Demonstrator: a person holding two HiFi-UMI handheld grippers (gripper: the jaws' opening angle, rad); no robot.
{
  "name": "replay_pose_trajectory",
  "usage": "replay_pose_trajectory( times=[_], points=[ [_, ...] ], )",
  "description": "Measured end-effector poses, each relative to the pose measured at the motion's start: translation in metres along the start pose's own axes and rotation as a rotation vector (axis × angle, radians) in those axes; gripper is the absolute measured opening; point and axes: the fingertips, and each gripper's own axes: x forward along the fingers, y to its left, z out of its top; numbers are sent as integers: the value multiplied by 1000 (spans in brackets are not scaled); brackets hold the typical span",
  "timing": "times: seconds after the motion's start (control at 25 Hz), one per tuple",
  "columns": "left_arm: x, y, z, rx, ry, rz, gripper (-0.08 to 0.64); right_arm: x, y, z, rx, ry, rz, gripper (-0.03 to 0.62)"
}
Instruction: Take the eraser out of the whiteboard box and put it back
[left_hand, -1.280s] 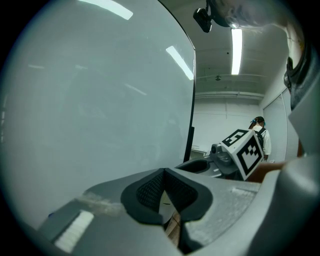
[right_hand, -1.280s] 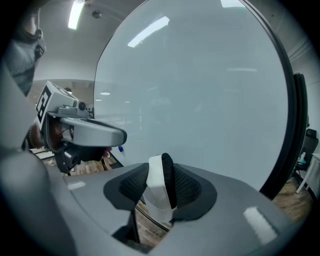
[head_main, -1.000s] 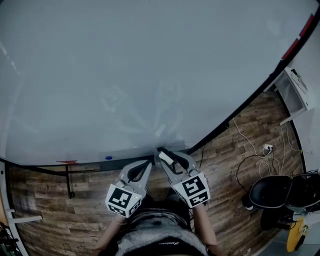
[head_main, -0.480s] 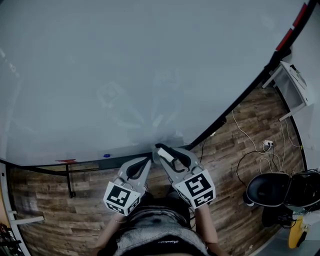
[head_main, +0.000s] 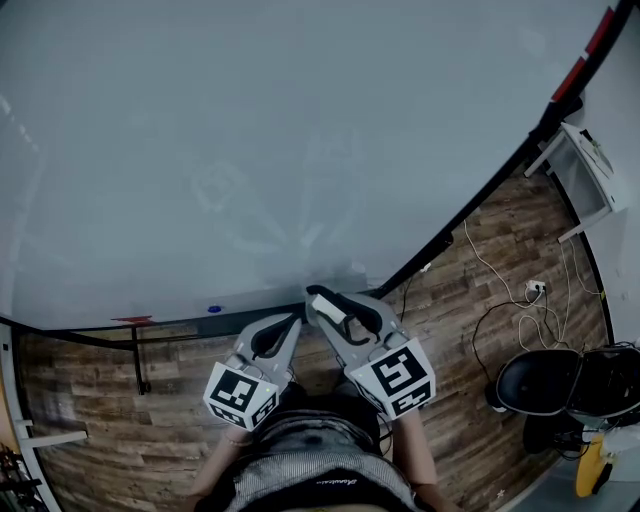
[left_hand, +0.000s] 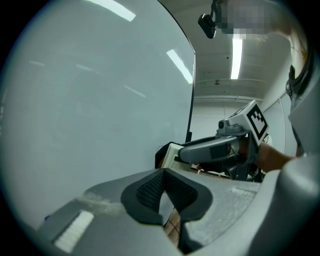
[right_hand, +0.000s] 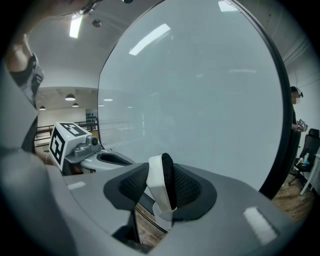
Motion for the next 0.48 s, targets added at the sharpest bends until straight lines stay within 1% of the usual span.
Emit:
replay_pose_trajectory(
  times=[0.48],
  points=[
    [-4,1,2,5,2,16,0,1,2,2,-2,-5,7,153]
  ],
)
